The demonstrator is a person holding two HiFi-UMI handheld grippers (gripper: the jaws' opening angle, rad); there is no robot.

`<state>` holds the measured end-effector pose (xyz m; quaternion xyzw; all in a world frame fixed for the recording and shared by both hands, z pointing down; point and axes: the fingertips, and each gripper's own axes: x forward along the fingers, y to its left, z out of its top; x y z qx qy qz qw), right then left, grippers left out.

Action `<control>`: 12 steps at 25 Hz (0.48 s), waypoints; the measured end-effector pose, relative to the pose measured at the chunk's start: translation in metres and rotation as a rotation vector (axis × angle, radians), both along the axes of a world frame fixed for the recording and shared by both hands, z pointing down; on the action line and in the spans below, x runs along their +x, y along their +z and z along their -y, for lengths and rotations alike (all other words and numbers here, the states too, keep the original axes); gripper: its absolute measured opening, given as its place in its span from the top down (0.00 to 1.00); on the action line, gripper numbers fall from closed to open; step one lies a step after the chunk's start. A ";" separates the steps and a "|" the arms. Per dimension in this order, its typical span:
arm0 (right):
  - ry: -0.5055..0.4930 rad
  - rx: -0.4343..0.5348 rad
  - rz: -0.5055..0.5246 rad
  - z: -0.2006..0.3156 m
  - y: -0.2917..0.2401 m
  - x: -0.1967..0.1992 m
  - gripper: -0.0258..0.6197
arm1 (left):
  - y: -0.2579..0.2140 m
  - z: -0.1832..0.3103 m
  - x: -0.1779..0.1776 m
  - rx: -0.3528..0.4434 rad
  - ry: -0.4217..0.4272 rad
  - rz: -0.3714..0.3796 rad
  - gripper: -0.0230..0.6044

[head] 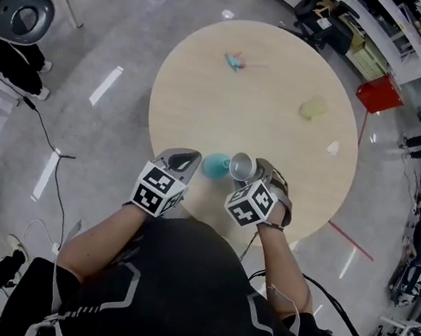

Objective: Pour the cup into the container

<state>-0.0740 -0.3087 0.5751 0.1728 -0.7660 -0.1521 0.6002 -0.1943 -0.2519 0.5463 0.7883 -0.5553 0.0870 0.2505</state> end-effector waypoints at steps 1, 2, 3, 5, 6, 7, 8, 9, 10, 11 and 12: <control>-0.003 0.004 -0.008 0.000 0.001 0.000 0.48 | 0.001 0.000 0.000 0.001 0.000 -0.001 0.96; -0.006 0.008 -0.016 0.001 0.001 0.000 0.48 | 0.002 0.000 -0.001 0.002 -0.001 -0.002 0.96; -0.009 0.009 -0.025 0.001 0.001 0.000 0.48 | 0.002 0.000 -0.001 0.001 -0.001 -0.002 0.96; -0.019 0.008 -0.045 0.001 0.002 0.001 0.48 | 0.003 0.000 0.000 0.000 -0.003 -0.002 0.96; -0.024 0.009 -0.054 0.001 0.003 0.002 0.48 | 0.003 0.000 0.001 0.000 -0.004 -0.003 0.96; -0.028 0.011 -0.060 0.001 0.003 0.003 0.48 | 0.004 0.000 0.001 -0.001 -0.004 -0.005 0.96; -0.030 0.014 -0.065 0.001 0.002 0.003 0.48 | 0.004 0.000 0.002 -0.001 -0.003 -0.007 0.96; -0.031 0.016 -0.068 0.000 0.002 0.003 0.48 | 0.003 -0.001 0.002 -0.001 -0.002 -0.009 0.96; -0.032 0.016 -0.071 0.000 0.001 0.002 0.48 | 0.003 -0.001 0.001 -0.001 -0.001 -0.011 0.96; -0.033 0.017 -0.075 0.000 0.000 0.002 0.48 | 0.002 -0.002 0.001 -0.001 0.000 -0.014 0.96; -0.036 0.019 -0.081 0.000 -0.001 0.001 0.48 | 0.001 -0.002 0.001 -0.001 0.001 -0.016 0.96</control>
